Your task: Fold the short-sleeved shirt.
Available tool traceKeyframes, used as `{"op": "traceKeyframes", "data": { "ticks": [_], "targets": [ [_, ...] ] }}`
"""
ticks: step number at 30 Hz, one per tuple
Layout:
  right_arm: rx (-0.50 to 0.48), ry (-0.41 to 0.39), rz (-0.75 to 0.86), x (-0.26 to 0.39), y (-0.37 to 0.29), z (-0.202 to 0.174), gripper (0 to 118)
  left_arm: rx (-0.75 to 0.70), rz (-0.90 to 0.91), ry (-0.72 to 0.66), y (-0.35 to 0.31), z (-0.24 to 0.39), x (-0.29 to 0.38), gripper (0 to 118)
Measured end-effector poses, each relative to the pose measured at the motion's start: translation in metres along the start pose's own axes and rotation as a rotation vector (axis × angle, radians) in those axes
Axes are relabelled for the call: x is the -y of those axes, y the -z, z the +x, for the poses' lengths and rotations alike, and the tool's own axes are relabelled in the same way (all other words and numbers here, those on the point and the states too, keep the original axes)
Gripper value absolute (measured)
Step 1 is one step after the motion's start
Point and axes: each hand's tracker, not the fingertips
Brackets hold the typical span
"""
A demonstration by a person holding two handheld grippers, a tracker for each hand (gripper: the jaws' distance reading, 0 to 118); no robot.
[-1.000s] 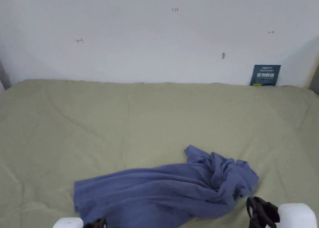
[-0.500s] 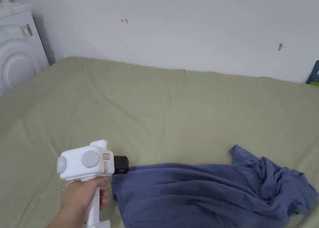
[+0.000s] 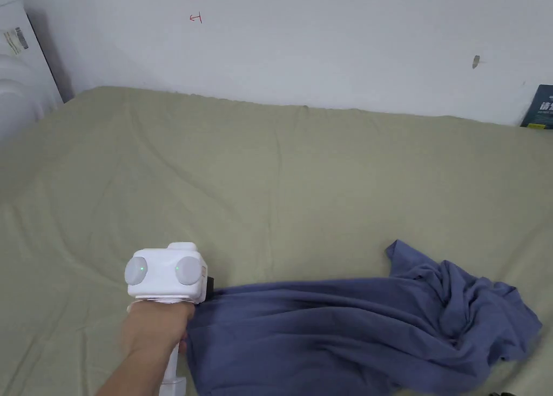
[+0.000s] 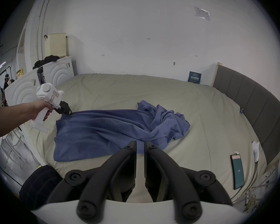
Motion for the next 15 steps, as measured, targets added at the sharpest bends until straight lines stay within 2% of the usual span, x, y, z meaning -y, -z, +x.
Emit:
{"op": "traceKeyframes", "data": {
  "ticks": [1,2,4,6,8,11,15],
  "targets": [
    [-0.003,0.002,0.003,0.000,0.000,0.000,11,0.007,0.006,0.024,0.000,0.003,0.001,18],
    [-0.006,0.004,0.004,0.000,-0.001,0.000,11,0.032,-0.002,0.002,-0.002,0.002,0.001,11],
    [-0.009,0.008,0.009,0.001,-0.004,0.003,11,0.104,0.023,-0.064,-0.011,-0.005,0.002,4],
    [-0.009,0.011,0.014,0.002,-0.006,0.008,11,0.205,0.084,-0.119,-0.031,-0.015,0.002,2],
    [-0.001,0.012,0.013,0.002,-0.005,0.013,11,0.271,0.199,-0.109,-0.061,-0.020,0.005,1],
    [0.017,0.036,-0.001,0.001,0.004,0.027,11,0.276,0.300,-0.060,-0.102,-0.011,0.015,1],
    [0.038,0.058,-0.025,-0.012,0.027,0.055,11,0.288,0.289,-0.033,-0.114,-0.004,0.017,1]
  ]
}}
